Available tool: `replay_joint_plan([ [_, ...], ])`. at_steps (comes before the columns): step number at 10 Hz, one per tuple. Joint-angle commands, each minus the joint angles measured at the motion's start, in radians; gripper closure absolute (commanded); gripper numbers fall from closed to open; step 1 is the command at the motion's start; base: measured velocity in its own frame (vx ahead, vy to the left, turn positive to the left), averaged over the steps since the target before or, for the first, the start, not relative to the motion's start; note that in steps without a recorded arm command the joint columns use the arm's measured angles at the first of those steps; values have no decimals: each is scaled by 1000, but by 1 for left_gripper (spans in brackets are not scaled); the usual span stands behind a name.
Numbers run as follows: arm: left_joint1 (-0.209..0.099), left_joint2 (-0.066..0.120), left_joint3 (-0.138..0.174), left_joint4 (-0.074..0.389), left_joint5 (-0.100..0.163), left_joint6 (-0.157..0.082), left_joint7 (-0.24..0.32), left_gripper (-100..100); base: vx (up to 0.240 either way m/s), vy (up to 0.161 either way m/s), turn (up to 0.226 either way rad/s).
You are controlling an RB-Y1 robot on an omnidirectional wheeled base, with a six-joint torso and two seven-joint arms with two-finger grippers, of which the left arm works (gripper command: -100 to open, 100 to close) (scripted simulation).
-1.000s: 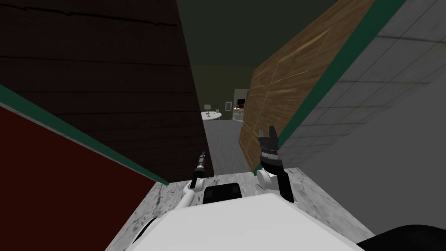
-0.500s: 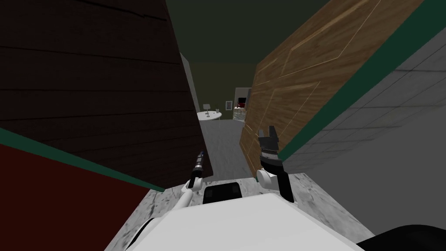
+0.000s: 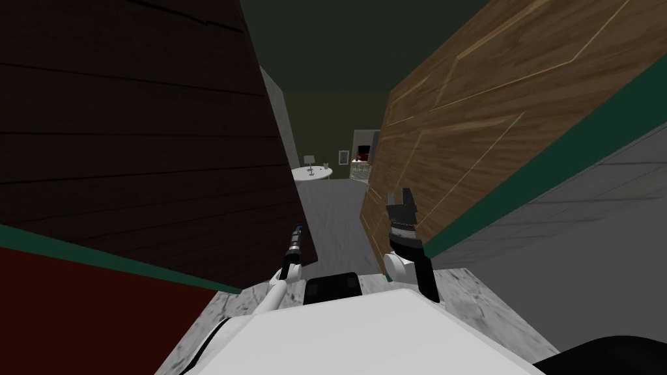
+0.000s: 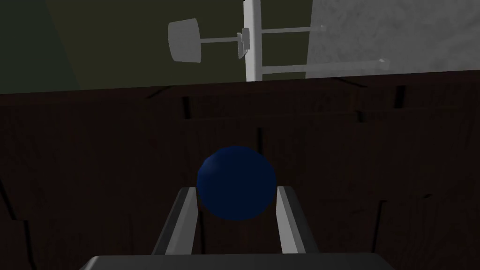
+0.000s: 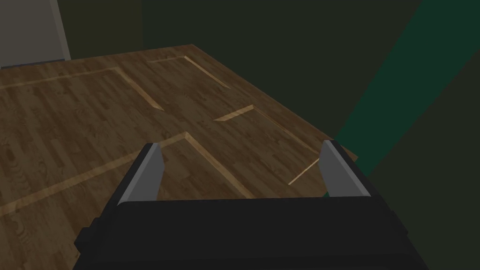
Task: Push the door open
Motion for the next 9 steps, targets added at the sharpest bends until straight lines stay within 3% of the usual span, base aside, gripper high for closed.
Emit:
replay_joint_plan([
  [1, 39, 10, 17, -50, 8, 25, -8, 100, 139, -53, 63],
  [2, 39, 15, 34, -61, 17, 24, -13, 100, 163, -47, 118],
  [3, 59, 4, 19, -85, 10, 33, -11, -100, -21, -90, 76],
  [9, 60, -16, 20, -96, 16, 36, -12, -100, -189, -80, 30],
])
